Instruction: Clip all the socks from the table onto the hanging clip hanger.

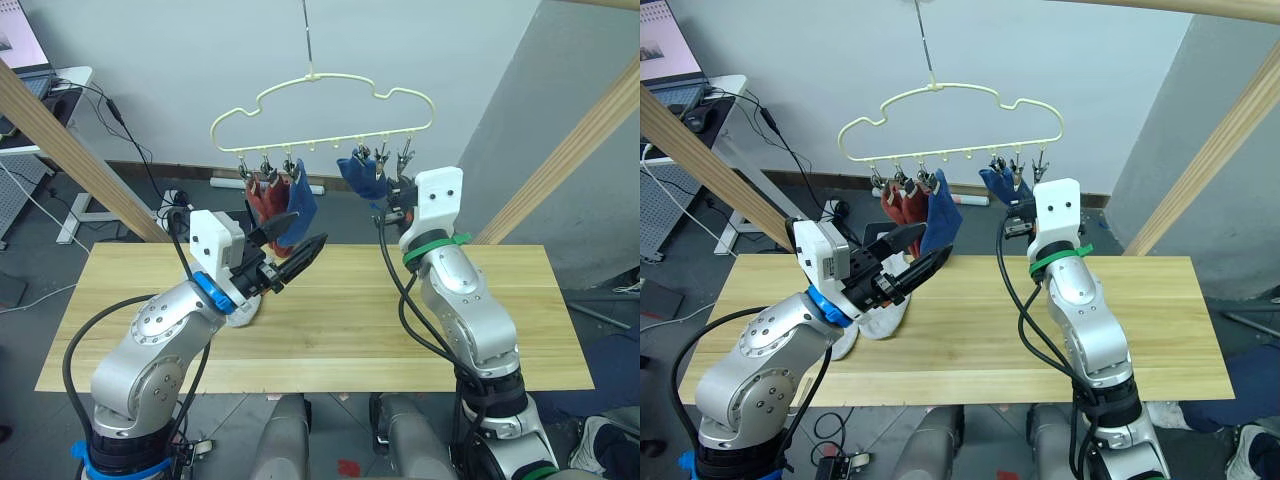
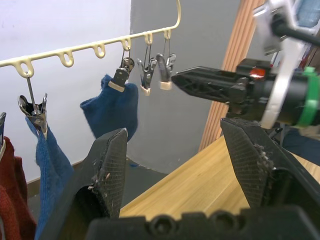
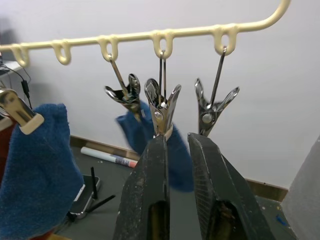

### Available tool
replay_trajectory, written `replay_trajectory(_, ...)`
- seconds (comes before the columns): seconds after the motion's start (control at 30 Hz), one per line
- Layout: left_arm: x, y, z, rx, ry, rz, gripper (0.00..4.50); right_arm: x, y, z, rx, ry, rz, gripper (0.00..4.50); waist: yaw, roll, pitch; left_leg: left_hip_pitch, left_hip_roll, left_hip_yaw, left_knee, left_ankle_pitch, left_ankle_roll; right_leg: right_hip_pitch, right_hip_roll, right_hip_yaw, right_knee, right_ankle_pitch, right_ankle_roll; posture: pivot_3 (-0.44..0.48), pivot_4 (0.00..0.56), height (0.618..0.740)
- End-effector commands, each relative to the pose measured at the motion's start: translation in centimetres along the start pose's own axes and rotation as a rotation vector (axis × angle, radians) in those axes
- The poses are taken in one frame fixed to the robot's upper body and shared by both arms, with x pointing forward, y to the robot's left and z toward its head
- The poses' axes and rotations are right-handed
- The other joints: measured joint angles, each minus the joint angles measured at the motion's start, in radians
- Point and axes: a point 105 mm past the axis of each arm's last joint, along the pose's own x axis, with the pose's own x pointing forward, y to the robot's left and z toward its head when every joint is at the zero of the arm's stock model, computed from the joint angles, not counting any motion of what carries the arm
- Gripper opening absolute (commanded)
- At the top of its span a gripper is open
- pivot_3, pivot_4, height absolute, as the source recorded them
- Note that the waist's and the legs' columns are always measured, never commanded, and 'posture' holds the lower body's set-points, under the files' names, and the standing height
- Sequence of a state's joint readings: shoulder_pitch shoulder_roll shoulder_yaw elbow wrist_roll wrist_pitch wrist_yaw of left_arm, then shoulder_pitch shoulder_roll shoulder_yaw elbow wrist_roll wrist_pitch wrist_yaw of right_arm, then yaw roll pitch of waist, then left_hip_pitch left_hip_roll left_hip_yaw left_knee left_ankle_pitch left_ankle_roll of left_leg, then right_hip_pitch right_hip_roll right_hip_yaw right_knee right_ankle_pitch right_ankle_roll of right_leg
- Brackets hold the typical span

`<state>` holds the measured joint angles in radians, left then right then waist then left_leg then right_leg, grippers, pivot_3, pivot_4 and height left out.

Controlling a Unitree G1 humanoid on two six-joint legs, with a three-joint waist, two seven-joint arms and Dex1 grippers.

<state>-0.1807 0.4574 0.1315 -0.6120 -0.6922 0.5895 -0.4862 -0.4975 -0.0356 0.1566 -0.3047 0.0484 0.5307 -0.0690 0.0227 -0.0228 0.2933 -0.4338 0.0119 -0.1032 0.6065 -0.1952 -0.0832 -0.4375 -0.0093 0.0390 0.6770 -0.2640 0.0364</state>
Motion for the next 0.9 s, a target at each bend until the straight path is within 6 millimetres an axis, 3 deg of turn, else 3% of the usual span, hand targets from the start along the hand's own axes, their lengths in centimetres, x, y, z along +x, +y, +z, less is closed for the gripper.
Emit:
replay_trajectory(0.03, -0.4, -0.4, 1.6, 0.042, -0.045, -0.006, 3.29, 0.2, 0.0, 1.5, -0.012, -0.077, -0.017, 0.87, 0.001, 0.000, 0.000, 0.000, 0.000, 0.000, 0.000, 0.000, 0.000, 0.000, 0.000, 0.000, 0.000, 0.000, 0.000, 0.219, 0.258, 0.740)
replay_trajectory(0.1, -0.4, -0.4, 1.7, 0.044, -0.046, 0.000, 3.29, 0.3, 0.0, 1.5, -0.006, -0.078, -0.019, 1.22, 0.002, 0.000, 0.000, 0.000, 0.000, 0.000, 0.000, 0.000, 0.000, 0.000, 0.000, 0.000, 0.001, 0.000, 0.000, 0.224, 0.260, 0.740)
replay_trajectory(0.2, -0.4, -0.2, 1.5, 0.056, -0.037, 0.011, 3.29, 0.5, 0.1, 1.5, 0.003, -0.079, -0.020, 2.21, 0.002, 0.000, 0.000, 0.000, 0.000, 0.000, 0.001, 0.000, 0.000, 0.000, 0.000, 0.000, 0.001, 0.000, 0.000, 0.227, 0.260, 0.740)
replay_trajectory(0.9, -0.3, -0.1, 1.8, 0.079, -0.046, 0.019, 3.29, 2.8, 0.9, 2.2, 0.042, -0.107, -0.009, 2.21, 0.003, 0.000, 0.000, 0.001, 0.000, -0.001, 0.002, 0.000, 0.000, 0.000, 0.000, -0.001, 0.003, 0.003, -0.005, 0.253, 0.273, 0.740)
